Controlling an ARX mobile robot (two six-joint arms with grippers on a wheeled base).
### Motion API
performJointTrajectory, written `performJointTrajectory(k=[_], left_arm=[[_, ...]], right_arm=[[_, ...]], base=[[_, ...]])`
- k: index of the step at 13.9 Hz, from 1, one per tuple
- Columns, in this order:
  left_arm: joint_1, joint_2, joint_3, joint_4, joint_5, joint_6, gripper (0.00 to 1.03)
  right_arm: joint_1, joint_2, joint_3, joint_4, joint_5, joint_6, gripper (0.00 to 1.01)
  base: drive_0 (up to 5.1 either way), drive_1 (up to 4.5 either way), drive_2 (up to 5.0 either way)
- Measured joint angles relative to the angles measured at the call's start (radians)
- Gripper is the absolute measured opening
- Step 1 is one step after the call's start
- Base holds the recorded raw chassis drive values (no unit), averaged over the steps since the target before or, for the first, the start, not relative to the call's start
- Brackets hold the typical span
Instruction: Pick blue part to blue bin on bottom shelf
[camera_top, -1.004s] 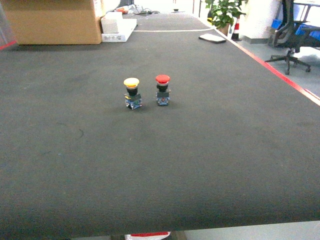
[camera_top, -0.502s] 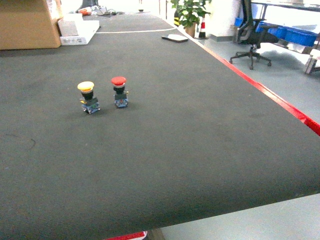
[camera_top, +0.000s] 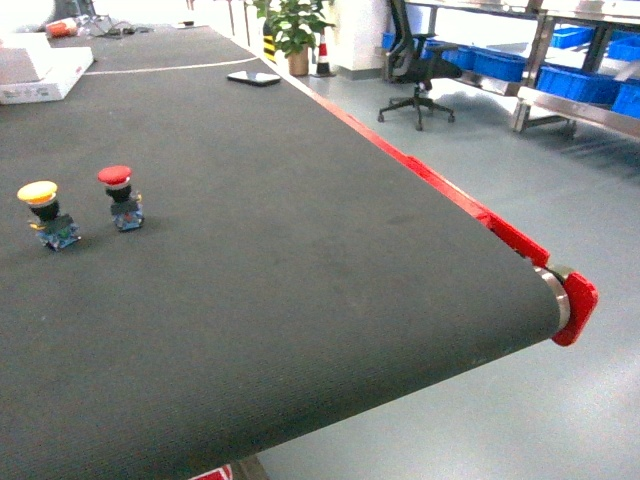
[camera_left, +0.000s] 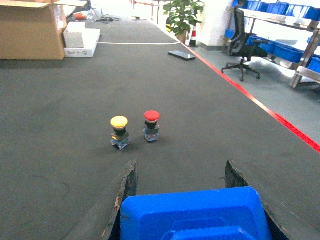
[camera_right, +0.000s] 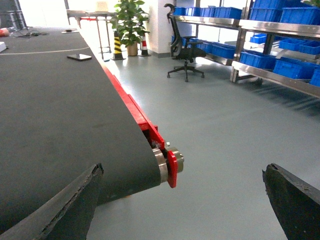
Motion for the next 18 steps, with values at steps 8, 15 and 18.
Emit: performJointTrajectory(k=[8,15,18], left_arm=[[0.0,0.0,0.0,0.001,0.0,0.0,0.44],[0.0,0.0,0.0,0.001,0.0,0.0,0.44],[0.0,0.0,0.0,0.0,0.0,0.0,0.44]], right_arm=[[0.0,0.0,0.0,0.0,0.0,0.0,0.98],[0.0,0.0,0.0,0.0,0.0,0.0,0.98],[0.0,0.0,0.0,0.0,0.0,0.0,0.98]], base=[[-1.6,-1.58,-1.6],[-1.6,-1.61,-1.6],[-1.6,-1.57,-1.6]])
